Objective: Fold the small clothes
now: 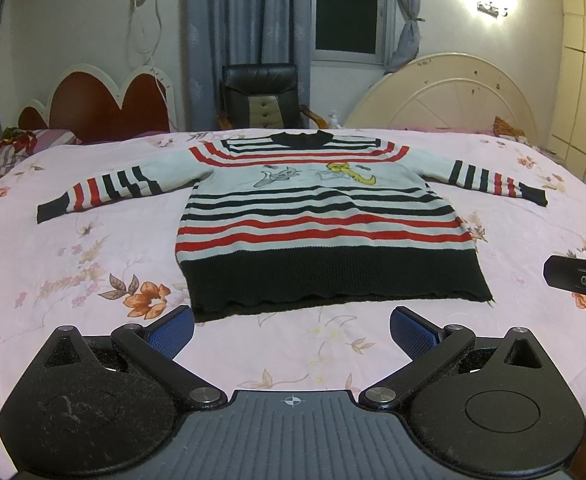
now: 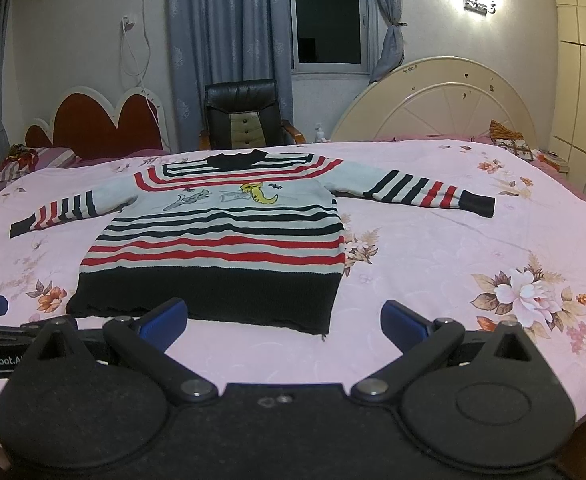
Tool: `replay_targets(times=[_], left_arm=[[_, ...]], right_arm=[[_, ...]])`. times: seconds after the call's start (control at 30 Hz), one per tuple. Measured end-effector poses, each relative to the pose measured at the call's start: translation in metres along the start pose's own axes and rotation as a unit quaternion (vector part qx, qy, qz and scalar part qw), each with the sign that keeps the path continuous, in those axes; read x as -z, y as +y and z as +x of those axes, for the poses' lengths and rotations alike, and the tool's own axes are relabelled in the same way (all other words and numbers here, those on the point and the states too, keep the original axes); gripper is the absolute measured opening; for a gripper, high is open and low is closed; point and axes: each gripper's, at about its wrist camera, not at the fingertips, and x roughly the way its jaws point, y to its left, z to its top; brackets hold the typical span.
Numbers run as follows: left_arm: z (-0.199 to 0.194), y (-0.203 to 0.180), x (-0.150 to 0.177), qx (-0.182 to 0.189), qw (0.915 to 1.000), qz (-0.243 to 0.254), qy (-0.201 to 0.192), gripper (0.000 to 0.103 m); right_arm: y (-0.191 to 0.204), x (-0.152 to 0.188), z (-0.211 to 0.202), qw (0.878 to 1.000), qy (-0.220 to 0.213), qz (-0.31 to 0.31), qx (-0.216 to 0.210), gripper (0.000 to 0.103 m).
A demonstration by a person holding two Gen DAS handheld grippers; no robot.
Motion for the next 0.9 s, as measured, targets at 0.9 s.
replay_targets(times=[0.9], left_arm=[[0.049, -0.015, -0.035, 0.025, 0.9995, 0.008, -0.016, 0.103]], right_arm=[[-0.041, -0.014, 0.029, 0.999, 0.002, 0.022, 0.045, 0.102]])
